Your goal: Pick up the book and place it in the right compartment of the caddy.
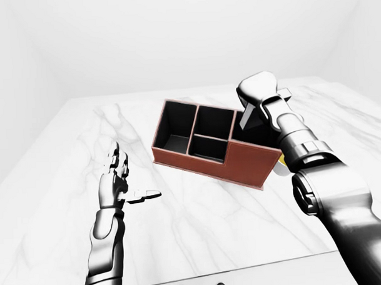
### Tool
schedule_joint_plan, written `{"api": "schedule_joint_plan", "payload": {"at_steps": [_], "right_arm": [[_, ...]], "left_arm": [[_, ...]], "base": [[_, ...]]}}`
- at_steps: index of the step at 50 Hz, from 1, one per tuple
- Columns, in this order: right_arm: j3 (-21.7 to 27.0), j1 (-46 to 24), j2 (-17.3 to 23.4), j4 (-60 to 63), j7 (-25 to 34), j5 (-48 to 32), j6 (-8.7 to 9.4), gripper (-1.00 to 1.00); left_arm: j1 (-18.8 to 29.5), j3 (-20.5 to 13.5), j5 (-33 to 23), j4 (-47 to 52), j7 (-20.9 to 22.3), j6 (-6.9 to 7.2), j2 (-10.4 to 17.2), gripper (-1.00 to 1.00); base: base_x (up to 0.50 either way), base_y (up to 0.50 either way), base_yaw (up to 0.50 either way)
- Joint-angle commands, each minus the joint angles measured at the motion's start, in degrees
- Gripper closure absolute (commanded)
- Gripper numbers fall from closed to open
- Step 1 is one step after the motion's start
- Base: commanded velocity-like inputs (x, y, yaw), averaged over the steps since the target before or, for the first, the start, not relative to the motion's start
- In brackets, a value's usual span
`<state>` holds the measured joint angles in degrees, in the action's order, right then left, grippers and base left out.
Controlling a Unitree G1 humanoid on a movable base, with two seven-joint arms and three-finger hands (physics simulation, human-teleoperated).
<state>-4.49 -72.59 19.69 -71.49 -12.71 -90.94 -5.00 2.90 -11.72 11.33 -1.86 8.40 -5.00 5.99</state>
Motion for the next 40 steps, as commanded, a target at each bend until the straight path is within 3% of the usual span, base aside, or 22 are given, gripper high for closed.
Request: {"api": "schedule_joint_plan", "payload": {"at_steps": [1, 40], "right_arm": [[-0.8, -0.3, -0.2, -0.7, -2.9, 0.8, 0.0, 1.0], [-0.8, 1.9, -2.7, -5.1, -7.2, 1.2, 0.0, 1.0]], "left_arm": [[0.1, -0.1, 0.0, -0.6, 0.1, 0.0, 0.1, -1.0], [0.8, -0.7, -0.1, -4.2, -0.1, 0.0, 0.8, -1.0]], "base": [[0.0, 0.0, 0.0], [0.0, 0.0, 0.0]]}}
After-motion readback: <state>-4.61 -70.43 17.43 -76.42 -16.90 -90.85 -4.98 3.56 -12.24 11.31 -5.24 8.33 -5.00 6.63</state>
